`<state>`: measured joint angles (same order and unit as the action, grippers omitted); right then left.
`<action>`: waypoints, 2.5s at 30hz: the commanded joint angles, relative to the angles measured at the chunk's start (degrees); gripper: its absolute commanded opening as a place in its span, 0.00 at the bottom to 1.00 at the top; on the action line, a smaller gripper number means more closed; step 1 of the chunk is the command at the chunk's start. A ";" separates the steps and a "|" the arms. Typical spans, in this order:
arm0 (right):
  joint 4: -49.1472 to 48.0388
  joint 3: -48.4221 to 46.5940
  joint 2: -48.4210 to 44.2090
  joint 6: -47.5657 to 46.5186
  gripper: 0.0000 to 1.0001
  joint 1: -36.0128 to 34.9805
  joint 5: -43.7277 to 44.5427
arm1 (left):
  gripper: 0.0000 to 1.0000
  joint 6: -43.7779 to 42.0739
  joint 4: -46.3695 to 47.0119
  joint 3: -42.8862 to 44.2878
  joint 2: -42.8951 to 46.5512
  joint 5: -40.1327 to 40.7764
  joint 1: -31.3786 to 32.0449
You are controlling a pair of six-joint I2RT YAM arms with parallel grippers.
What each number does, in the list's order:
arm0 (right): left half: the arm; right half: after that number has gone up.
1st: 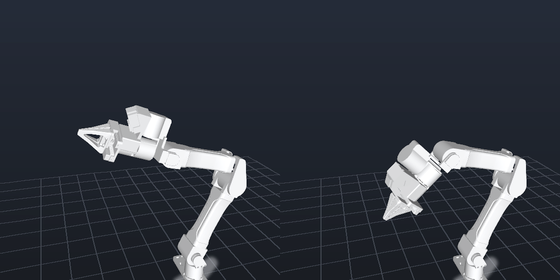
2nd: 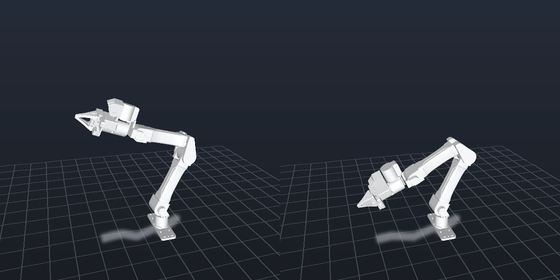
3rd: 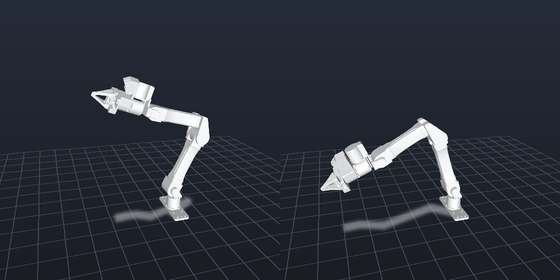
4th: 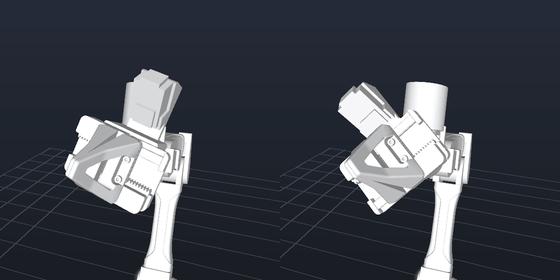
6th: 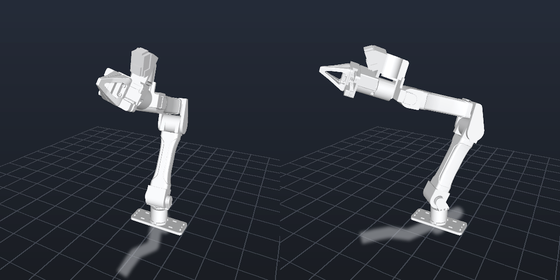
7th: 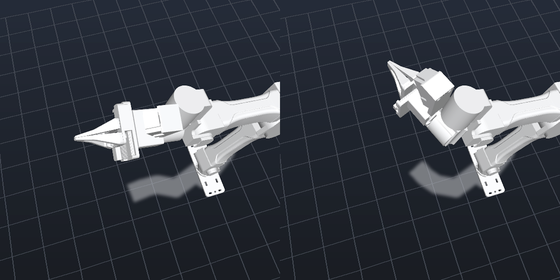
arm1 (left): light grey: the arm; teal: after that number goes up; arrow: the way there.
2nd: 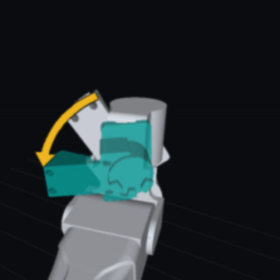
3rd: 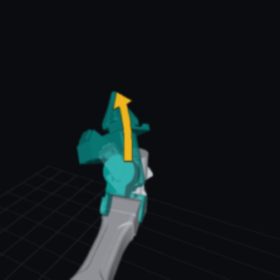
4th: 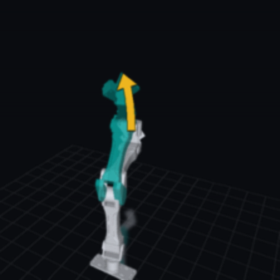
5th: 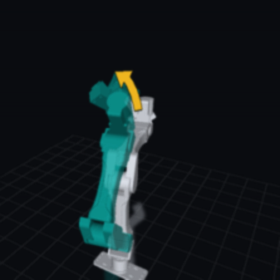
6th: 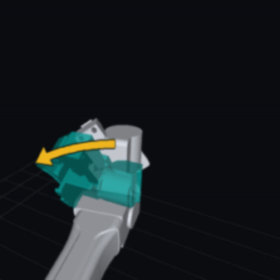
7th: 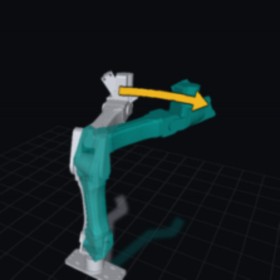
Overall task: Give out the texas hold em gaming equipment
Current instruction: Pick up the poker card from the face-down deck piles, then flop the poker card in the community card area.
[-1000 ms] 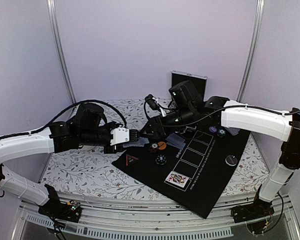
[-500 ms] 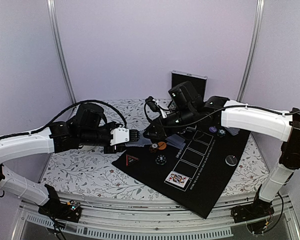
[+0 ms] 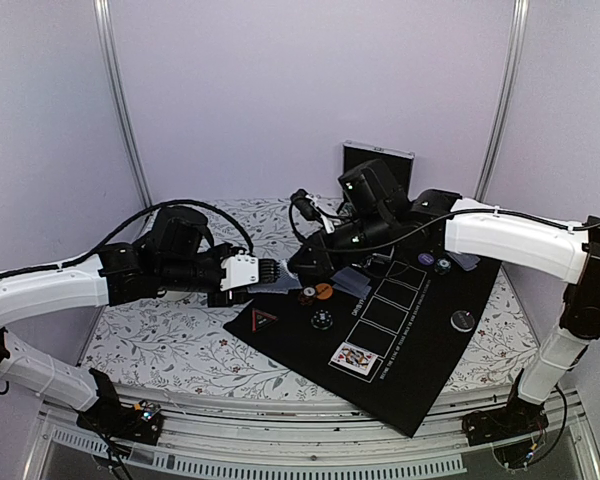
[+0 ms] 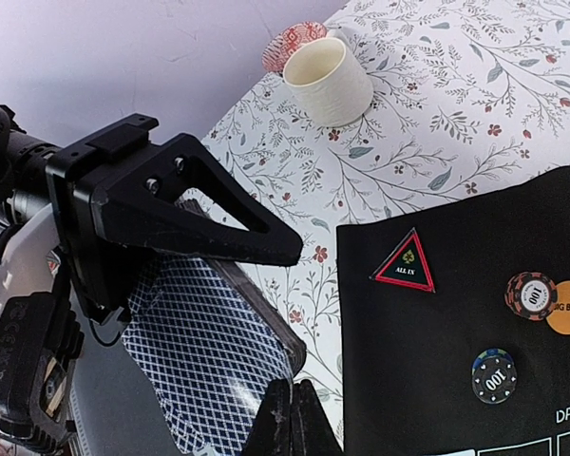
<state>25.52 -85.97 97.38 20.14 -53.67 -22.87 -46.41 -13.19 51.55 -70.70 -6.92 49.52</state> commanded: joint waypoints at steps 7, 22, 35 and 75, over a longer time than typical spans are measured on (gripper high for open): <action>-1.71 -0.54 -3.40 1.24 0.02 0.48 4.43 | 0.48 0.53 1.26 -0.57 1.53 -1.23 0.76; -9.62 0.36 -1.96 5.19 0.02 -1.63 4.07 | 0.48 0.62 1.28 -0.49 1.35 -1.35 0.70; -7.35 1.54 -2.74 4.55 0.17 -1.64 4.50 | 0.48 0.64 1.59 -0.65 1.61 -0.96 0.68; -11.65 4.27 -10.15 4.84 0.02 2.21 -4.65 | 0.48 0.53 1.47 -0.66 1.70 -1.09 0.75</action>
<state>16.12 -82.35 90.00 24.64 -52.38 -26.26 -46.22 -12.71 51.55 -69.97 -7.11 49.52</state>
